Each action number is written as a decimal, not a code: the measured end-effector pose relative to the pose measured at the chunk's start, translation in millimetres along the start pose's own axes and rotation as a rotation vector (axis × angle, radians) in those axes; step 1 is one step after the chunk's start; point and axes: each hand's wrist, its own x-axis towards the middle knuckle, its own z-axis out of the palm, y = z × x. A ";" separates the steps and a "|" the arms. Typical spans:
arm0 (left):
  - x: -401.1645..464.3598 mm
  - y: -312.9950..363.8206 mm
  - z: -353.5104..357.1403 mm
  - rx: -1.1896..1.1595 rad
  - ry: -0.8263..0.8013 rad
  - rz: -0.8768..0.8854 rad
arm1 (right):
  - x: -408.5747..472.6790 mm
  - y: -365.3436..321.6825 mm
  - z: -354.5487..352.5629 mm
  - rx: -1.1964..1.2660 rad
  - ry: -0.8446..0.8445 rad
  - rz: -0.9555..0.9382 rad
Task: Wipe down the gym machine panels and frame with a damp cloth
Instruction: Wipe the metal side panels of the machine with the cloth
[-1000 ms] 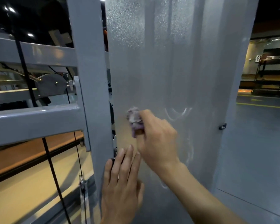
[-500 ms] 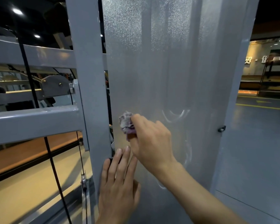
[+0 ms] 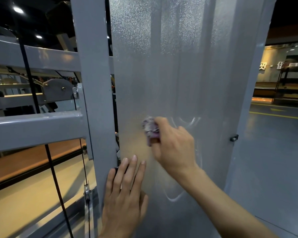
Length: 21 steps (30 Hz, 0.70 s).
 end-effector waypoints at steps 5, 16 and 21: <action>1.5 3.6 -1.8 -0.012 0.002 -0.019 | 0.6 16.1 -2.2 -0.040 0.060 0.106; -0.3 3.1 1.2 0.002 0.011 -0.013 | 0.4 32.3 -3.4 -0.059 0.064 0.120; -1.0 2.8 3.4 0.011 0.019 -0.013 | -0.6 12.6 0.7 -0.007 0.034 -0.074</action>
